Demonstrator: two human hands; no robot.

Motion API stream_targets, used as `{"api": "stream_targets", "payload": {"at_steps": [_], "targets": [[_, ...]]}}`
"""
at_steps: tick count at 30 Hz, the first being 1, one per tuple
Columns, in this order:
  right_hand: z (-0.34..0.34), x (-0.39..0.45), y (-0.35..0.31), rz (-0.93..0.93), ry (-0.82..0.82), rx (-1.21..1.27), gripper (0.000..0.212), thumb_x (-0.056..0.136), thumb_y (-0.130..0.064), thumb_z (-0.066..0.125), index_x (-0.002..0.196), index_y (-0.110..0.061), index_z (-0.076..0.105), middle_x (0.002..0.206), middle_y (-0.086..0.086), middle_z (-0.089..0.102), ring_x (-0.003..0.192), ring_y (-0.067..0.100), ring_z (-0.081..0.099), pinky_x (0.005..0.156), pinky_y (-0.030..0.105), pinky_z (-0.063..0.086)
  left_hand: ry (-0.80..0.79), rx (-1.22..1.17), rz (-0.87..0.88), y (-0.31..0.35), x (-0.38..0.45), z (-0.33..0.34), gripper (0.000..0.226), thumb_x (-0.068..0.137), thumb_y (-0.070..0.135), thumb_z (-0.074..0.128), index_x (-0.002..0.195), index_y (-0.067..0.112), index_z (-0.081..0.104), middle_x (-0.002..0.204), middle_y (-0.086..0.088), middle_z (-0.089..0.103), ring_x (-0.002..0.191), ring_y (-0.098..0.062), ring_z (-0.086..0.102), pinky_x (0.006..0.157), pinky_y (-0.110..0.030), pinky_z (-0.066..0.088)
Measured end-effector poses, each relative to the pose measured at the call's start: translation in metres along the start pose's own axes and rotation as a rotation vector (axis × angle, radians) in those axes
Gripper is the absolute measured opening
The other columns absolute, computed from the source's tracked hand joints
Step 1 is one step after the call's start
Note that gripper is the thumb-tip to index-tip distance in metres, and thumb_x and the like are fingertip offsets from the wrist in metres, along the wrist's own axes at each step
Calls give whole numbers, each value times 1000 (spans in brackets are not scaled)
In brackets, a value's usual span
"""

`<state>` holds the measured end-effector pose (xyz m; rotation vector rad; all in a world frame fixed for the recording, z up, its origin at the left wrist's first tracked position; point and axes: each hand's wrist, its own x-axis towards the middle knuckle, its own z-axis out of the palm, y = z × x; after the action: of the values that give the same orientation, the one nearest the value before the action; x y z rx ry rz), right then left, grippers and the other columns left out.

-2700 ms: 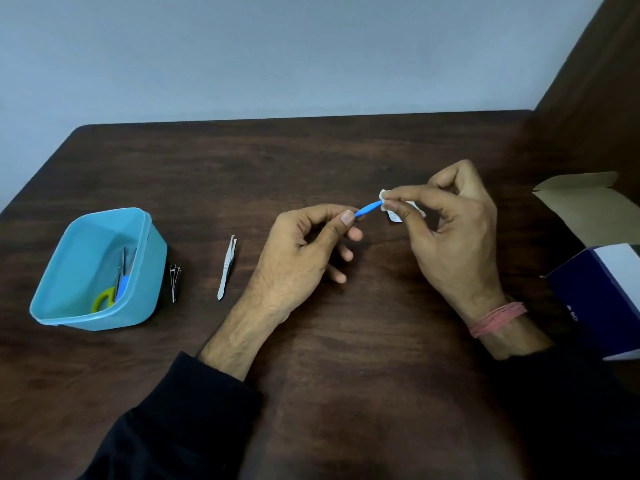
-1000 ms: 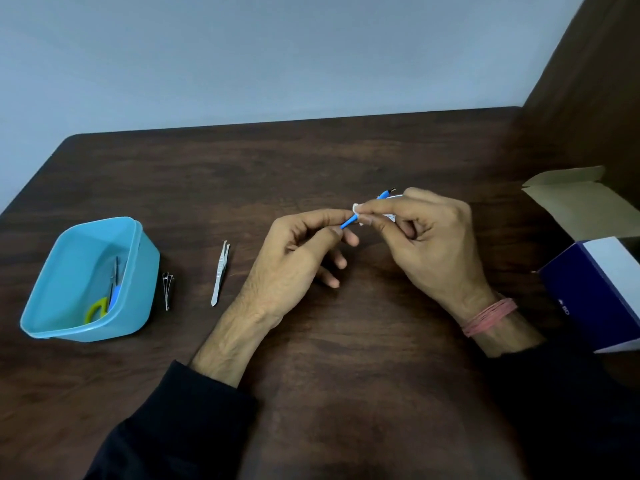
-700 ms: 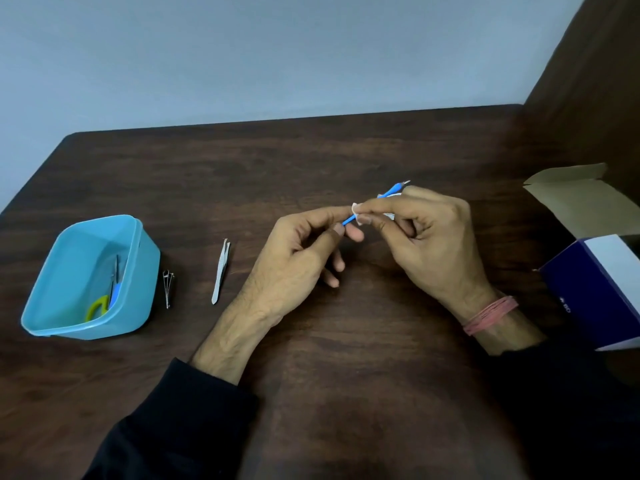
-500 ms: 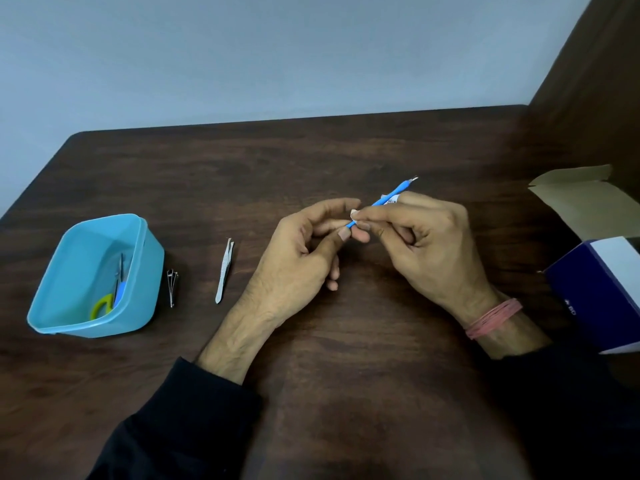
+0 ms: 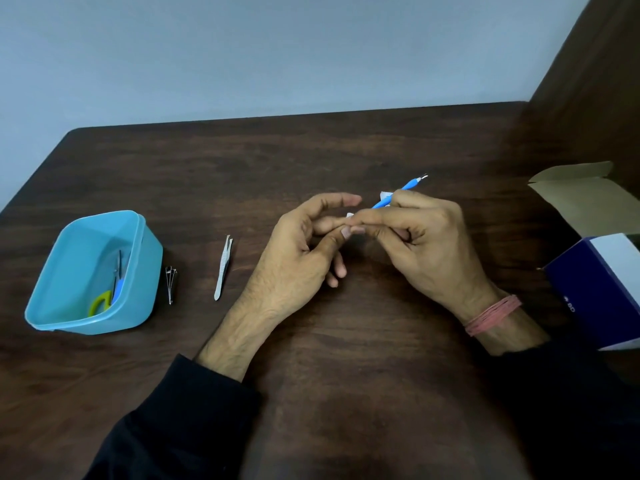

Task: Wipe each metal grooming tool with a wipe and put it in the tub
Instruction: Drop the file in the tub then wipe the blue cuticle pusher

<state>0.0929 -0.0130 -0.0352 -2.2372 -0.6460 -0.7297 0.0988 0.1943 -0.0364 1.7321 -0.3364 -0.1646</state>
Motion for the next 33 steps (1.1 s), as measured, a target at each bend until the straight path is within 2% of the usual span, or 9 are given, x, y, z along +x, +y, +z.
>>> {"api": "stream_targets", "payload": {"at_steps": [5, 11, 14, 19, 22, 25, 27, 30, 33], "targets": [[0, 0, 0, 26, 1, 19, 17, 102, -18, 82, 118, -21, 88, 77, -23, 37, 65, 11, 48, 74, 48, 58, -3, 1, 14, 2, -1, -1, 33, 113, 5, 62, 141, 22, 61, 114, 2, 86, 56, -14, 64, 50, -28, 58], [2, 0, 1, 47, 10, 10, 21, 104, -18, 80, 124, -19, 86, 74, -28, 39, 65, 2, 48, 75, 45, 58, 29, -51, -11, 3, -1, 1, 23, 113, 5, 62, 127, 22, 55, 111, 1, 85, 57, -15, 66, 47, -27, 55], [3, -1, 3, 66, 20, -5, 20, 103, -21, 81, 122, -17, 86, 72, -22, 39, 64, 5, 48, 73, 42, 55, 33, -63, -10, 4, 0, 2, 22, 113, 3, 61, 124, 20, 52, 112, -1, 85, 55, -16, 64, 45, -28, 54], [2, -2, 3, 65, -10, -14, 16, 102, -20, 83, 118, -19, 87, 71, -15, 39, 61, 9, 46, 64, 39, 50, 24, -81, -25, 3, -2, 2, 33, 111, -7, 55, 120, 24, 46, 112, -5, 84, 56, -16, 65, 48, -30, 57], [2, -2, 3, 51, 0, -12, 19, 102, -19, 83, 121, -19, 86, 71, -16, 38, 62, 9, 46, 70, 44, 54, 17, -94, -26, 3, -2, 1, 41, 108, -14, 50, 119, 25, 45, 114, -5, 84, 55, -17, 66, 49, -30, 58], [1, -1, 1, 58, 28, -15, 24, 103, -17, 82, 126, -21, 84, 70, -14, 35, 62, 13, 46, 71, 33, 50, -8, -84, -24, 4, -3, 1, 43, 105, -17, 48, 121, 23, 45, 118, -3, 84, 56, -19, 68, 51, -30, 58], [0, 0, 0, 61, 20, -6, 21, 103, -17, 81, 124, -21, 85, 69, -12, 35, 61, 16, 47, 70, 31, 49, -13, -64, -13, 4, -3, 1, 43, 104, -18, 48, 122, 21, 45, 119, -1, 84, 57, -19, 68, 52, -31, 57], [0, -1, 3, 45, -9, -15, 18, 103, -11, 81, 117, -21, 87, 72, -19, 39, 64, 8, 47, 67, 32, 49, -6, -49, -9, 5, -4, 1, 43, 104, -18, 48, 126, 19, 45, 118, -3, 84, 57, -21, 68, 52, -31, 58], [0, -3, 6, 33, -46, -37, 23, 103, -6, 78, 118, -22, 87, 81, -34, 49, 69, -2, 47, 71, 22, 43, -3, -46, -9, 5, -3, 0, 45, 105, -17, 49, 132, 18, 45, 117, -5, 85, 57, -22, 70, 52, -31, 59]]}}
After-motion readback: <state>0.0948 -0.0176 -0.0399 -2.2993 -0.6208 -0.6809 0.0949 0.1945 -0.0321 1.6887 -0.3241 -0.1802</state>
